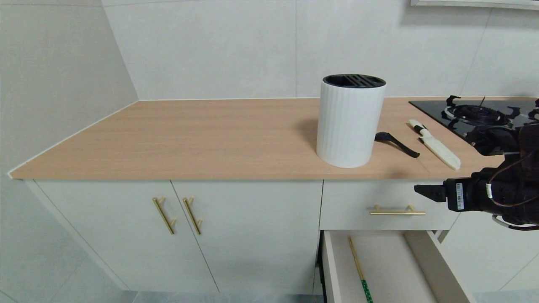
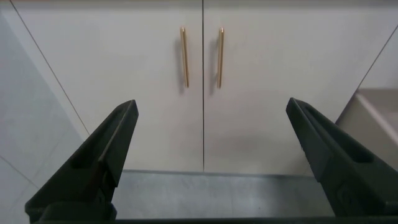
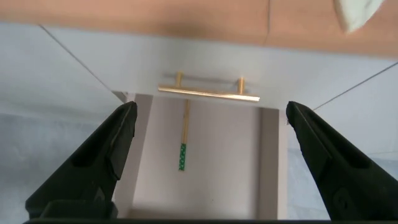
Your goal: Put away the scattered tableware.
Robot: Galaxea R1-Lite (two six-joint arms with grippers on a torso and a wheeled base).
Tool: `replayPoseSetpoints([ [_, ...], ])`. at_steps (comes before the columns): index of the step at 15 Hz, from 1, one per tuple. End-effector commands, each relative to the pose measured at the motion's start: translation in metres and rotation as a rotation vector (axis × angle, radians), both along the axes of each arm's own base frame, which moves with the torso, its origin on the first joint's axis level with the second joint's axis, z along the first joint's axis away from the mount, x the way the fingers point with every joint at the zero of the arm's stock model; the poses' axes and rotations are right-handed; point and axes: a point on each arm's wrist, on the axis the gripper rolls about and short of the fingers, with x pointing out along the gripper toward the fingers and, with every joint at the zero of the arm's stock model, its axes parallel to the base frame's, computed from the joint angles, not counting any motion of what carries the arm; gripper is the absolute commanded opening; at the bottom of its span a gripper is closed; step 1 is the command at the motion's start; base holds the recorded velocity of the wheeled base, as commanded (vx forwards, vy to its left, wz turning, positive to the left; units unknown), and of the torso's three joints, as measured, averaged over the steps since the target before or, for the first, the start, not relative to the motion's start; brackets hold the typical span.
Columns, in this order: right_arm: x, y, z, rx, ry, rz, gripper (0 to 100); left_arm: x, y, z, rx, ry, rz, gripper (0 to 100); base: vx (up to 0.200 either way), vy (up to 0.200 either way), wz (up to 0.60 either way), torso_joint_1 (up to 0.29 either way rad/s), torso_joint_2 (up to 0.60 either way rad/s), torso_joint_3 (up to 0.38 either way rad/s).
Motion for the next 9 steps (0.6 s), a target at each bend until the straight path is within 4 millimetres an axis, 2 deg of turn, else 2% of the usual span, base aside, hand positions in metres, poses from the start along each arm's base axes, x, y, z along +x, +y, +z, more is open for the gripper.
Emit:
replayPoseSetpoints([
  [1, 0.0009, 0.0002, -0.0011, -0.001, 0.004, 0.0, 100, 0.0, 0.0, 0.0, 0.0, 0.0, 0.001, 100, 0.0, 0.0, 0.0, 0.212, -0.48, -0.295],
  [6, 0.0006, 0.0005, -0.0006, 0.0, 0.001, 0.003, 100, 0.0, 0.0, 0.0, 0.0, 0.0, 0.001, 100, 0.0, 0.0, 0.0, 0.212, -0.5, -0.287],
  [9, 0.0045, 0.0014, -0.0008, -0.015, -0.001, 0.019, 100, 0.0, 0.0, 0.0, 0.0, 0.0, 0.001, 100, 0.0, 0.0, 0.0, 0.087, -0.18, -0.1],
])
